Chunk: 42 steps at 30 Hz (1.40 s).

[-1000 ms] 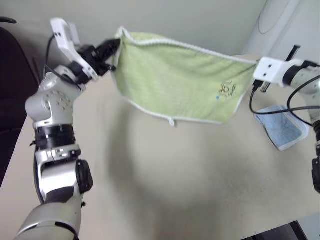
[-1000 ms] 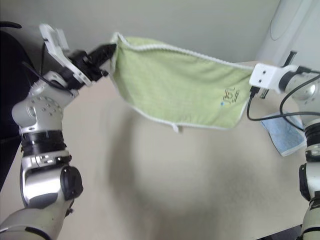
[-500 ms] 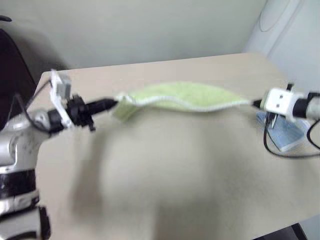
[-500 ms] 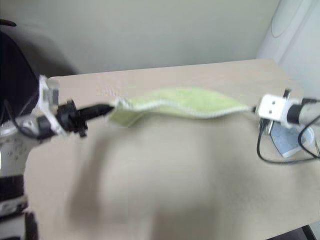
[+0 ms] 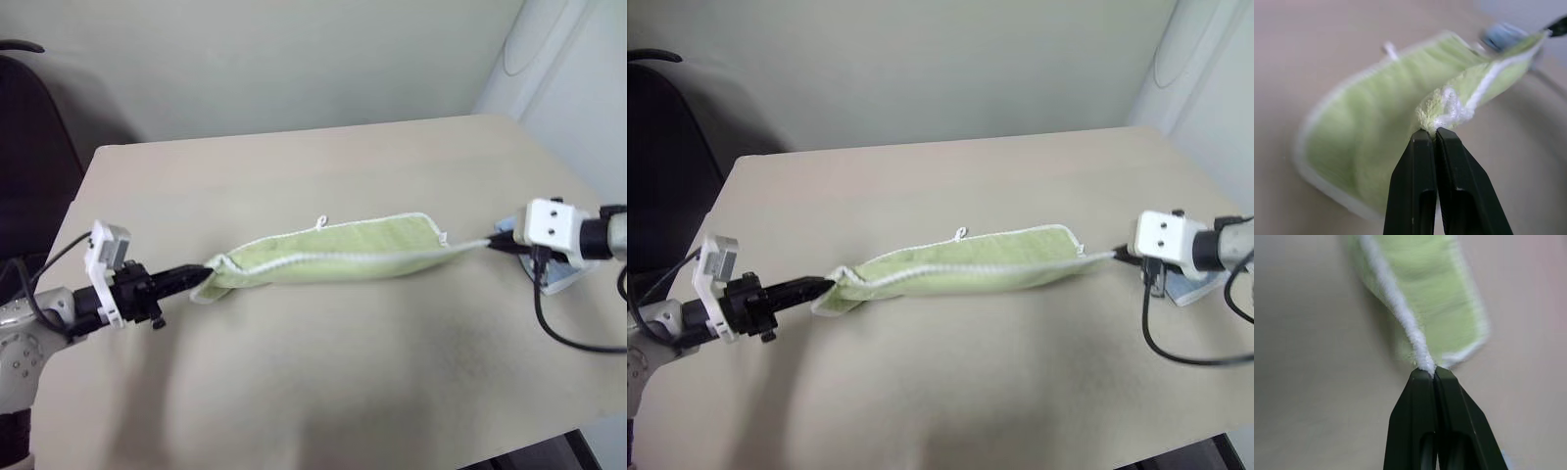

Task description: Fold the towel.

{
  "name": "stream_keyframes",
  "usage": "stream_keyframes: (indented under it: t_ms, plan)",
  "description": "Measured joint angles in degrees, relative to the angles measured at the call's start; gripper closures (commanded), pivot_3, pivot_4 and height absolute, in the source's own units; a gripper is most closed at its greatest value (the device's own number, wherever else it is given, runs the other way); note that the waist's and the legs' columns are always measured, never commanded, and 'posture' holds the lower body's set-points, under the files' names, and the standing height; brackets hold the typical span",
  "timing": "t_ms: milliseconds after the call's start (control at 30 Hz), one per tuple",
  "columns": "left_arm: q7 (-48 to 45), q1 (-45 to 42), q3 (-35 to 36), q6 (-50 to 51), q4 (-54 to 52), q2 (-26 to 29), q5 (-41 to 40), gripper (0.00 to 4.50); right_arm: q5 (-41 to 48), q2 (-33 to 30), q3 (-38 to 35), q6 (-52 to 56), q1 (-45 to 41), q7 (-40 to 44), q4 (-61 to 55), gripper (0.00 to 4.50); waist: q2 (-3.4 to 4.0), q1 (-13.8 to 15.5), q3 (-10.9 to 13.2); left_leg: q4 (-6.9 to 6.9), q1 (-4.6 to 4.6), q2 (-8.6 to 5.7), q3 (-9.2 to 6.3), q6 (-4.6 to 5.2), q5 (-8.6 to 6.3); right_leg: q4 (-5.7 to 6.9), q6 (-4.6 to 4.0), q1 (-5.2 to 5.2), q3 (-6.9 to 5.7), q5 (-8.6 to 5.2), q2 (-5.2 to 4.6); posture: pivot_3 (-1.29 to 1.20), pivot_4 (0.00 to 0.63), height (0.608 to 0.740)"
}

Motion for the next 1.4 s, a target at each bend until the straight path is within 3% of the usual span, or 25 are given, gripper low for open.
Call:
stream_keyframes:
  t_ms: [67, 200, 267, 400, 633, 733, 900, 1033, 1067, 1100, 1167, 1233, 1300, 1400]
  plan:
    - [3.49, -3.67, -0.98, -0.19, 3.07, -1.34, 1.8, 4.48, -3.75, 3.34, 3.06, -2.55, -5.64, -2.42, 5.62, 4.5, 0.0, -0.05, -0.01, -0.06, -0.06, 0.03, -0.01, 0.01, 0.0, 0.0, 0.62, -0.16, -0.01, 0.36, 0.01, 0.0, 0.15, 0.735]
    - [7.1, -6.94, -6.71, -3.06, 8.32, -2.41, 7.88, 4.48, -13.2, 10.57, 10.3, -10.86, -16.11, -8.36, 21.65, 4.5, 0.03, -0.4, -0.01, -0.1, -0.16, 0.06, -0.07, 0.02, 0.0, 0.04, 0.8, -0.39, 0.0, 0.47, 0.04, 0.0, 0.15, 0.735]
    - [7.5, -7.8, -11.05, -5.68, 11.47, -2.57, 12.17, 3.95, -17.63, 14.53, 13.58, -15.53, -21.25, -12.22, 30.84, 4.5, 0.04, -0.53, -0.01, -0.16, -0.25, 0.06, -0.1, 0.03, 0.0, 0.04, 0.8, -0.52, 0.0, 0.48, 0.04, 0.0, 0.15, 0.735]
    - [7.58, -8.86, -15.43, -9.4, 15.3, -3.85, 17.12, 2.65, -25.27, 18.13, 18.31, -23.29, -26.81, -20.17, 44.12, 3.54, 0.04, -0.49, -0.01, -0.17, -0.57, 0.1, -0.19, 0.04, -0.01, 0.04, 0.8, -0.76, -0.11, 0.48, 0.03, 0.0, 0.15, 0.735]
    - [8.75, -9.89, -14.97, -12.44, 17.09, -5.97, 19.23, 0.15, -34.99, 17.43, 22.52, -32.77, -28.95, -32.61, 52.93, 1.1, 0.09, -0.21, 0.02, -0.14, -0.76, 0.12, -0.19, 0.04, -0.01, 0.02, 0.76, -0.88, -0.14, 0.51, -0.02, 0.0, 0.15, 0.735]
    - [11.44, -8.76, -11.66, -12.44, 16.32, -7.5, 18.54, 0.15, -32.82, 14.92, 19.33, -33.49, -27.45, -34.26, 51.56, 1.1, 0.08, -0.43, 0.02, -0.17, -0.76, 0.17, -0.18, 0.04, -0.01, 0.03, 0.71, -0.84, -0.16, 0.53, -0.01, 0.0, 0.15, 0.735]
    - [16.33, -8.44, -5.04, -12.5, 15.68, -8.46, 17.39, 0.15, -15.59, 14.94, 4.67, -17.13, -18.58, -27.33, 41.72, 1.1, 0.05, -0.53, 0.0, -0.05, -0.72, 0.2, -0.05, -0.02, 0.03, 0.0, 0.65, -0.73, -0.13, 0.52, 0.01, 0.0, 0.15, 0.735]
    - [16.97, -8.43, -4.63, -12.5, 15.22, -8.83, 16.95, 0.15, -12.84, 15.01, 2.87, -10.47, -16.15, -25.67, 34.72, 1.1, 0.05, -0.67, 0.0, 0.0, -0.66, 0.19, -0.02, -0.05, 0.05, 0.0, 0.64, -0.68, -0.09, 0.53, 0.01, 0.0, 0.15, 0.735]
    - [17.12, -8.43, -4.63, -12.5, 15.21, -8.89, 16.95, 0.12, -12.66, 15.01, 2.73, -9.81, -16.02, -25.63, 33.91, 0.91, 0.05, -0.71, 0.0, 0.0, -0.63, 0.19, -0.02, -0.05, 0.04, 0.0, 0.64, -0.66, -0.09, 0.53, 0.01, 0.0, 0.15, 0.735]
    - [16.93, -8.21, -4.72, -12.68, 14.44, -8.84, 16.99, 0.12, -9.28, 15.96, 0.1, -3.41, -14.74, -25.62, 30.43, 0.72, 0.04, -0.74, -0.01, -0.04, -0.63, 0.19, -0.02, -0.05, 0.05, 0.0, 0.64, -0.67, -0.09, 0.53, 0.01, 0.0, 0.15, 0.735]
    - [14.45, -7.32, -6.44, -14.95, 9.57, -8.64, 17.09, 0.12, 5.25, 21.21, -14.27, 23.57, -10.31, -28.36, 20.48, 0.17, -0.14, -0.29, -0.07, 0.01, -0.62, 0.21, -0.06, -0.12, 0.1, -0.15, 0.43, -0.54, -0.18, 0.35, 0.1, 0.0, 0.15, 0.735]
    - [12.25, -7.24, -7.8, -17.42, 5.33, -8.02, 17.14, 0.12, 15.64, 25.36, -24.46, 45.92, -6.6, -32.26, 12.71, 0.02, -0.18, 0.32, -0.07, 0.0, -0.6, 0.15, -0.01, -0.16, 0.12, -0.14, 0.15, -0.52, -0.16, 0.08, 0.1, 0.0, 0.15, 0.735]
    - [11.45, -7.33, -8.05, -18.66, 3.95, -7.81, 17.17, 0.12, 19.9, 27.61, -27.88, 57.07, -4.61, -35.81, 8.24, 0.02, -0.06, 0.26, 0.0, -0.02, -0.58, 0.0, 0.05, -0.16, 0.12, -0.1, 0.29, -0.58, 0.0, 0.14, 0.03, 0.0, 0.15, 0.735]
    - [11.26, -7.27, -8.3, -19.01, 3.92, -7.82, 17.28, 0.12, 22.28, 27.92, -30.59, 63.47, -4.3, -39.31, 3.82, 0.02, -0.02, 0.01, 0.02, 0.0, -0.55, -0.05, 0.02, -0.15, 0.12, -0.08, 0.66, -0.61, 0.07, 0.36, 0.02, 0.0, 0.15, 0.735]
